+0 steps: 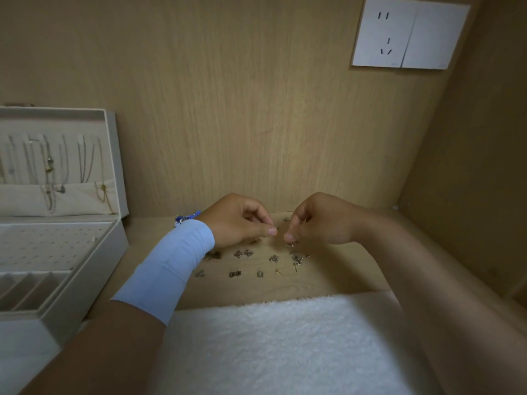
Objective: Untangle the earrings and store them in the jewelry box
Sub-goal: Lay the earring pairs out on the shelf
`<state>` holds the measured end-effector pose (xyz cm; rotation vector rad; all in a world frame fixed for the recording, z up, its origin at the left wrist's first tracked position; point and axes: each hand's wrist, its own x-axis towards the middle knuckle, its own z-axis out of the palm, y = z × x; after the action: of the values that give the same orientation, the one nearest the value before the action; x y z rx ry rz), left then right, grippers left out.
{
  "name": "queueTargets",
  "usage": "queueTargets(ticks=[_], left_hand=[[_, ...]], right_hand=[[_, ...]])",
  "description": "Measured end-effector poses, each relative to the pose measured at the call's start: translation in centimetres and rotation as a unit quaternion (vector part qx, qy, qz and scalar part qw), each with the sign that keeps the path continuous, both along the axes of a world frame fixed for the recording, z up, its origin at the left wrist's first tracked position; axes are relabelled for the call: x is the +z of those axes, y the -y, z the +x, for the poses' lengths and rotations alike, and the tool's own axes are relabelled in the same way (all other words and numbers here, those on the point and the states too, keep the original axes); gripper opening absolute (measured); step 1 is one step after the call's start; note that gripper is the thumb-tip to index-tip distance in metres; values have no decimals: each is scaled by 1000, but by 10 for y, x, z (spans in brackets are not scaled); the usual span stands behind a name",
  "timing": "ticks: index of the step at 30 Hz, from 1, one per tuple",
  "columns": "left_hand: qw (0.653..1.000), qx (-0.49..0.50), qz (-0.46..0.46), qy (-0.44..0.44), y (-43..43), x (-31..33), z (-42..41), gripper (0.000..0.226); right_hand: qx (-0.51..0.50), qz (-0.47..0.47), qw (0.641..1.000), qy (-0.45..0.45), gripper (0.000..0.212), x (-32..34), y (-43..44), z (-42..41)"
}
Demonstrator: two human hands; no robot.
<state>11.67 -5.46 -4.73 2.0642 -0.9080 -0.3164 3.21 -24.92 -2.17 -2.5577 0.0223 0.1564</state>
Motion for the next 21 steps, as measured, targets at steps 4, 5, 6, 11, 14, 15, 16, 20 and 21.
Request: queueTargets(ticks=[4, 5, 6, 11, 14, 15, 16, 20, 21], left_hand=[[1000, 4, 11, -10, -4, 4, 3, 8], [1000, 3, 12, -14, -5, 5, 3, 8], [1000, 1, 14, -21, -5, 5, 2, 8], [998, -23, 23, -57, -4, 5, -1, 5], [997, -16, 8, -81, -3, 4, -2, 8], [996, -14, 1, -88, -3, 4, -2, 10], [995, -11, -5, -94, -2, 4, -3, 12], [991, -3, -36, -133, 1, 6, -4, 16], [988, 1, -48, -147, 2, 5, -4, 17]], right_hand=[[16, -163, 986, -1, 15, 1, -6, -2], [21, -185, 982, 2, 16, 0, -8, -1], [25, -199, 980, 4, 17, -2, -10, 0], [44, -91, 995, -12, 9, -1, -12, -3], [39, 29, 998, 37, 9, 4, -6, -3], [34, 67, 995, 60, 14, 5, -4, -2], [25, 108, 991, 74, 19, 6, -4, -2], [-4, 199, 974, 105, 15, 5, -6, 0], [-8, 209, 971, 116, 13, 4, -6, 0]])
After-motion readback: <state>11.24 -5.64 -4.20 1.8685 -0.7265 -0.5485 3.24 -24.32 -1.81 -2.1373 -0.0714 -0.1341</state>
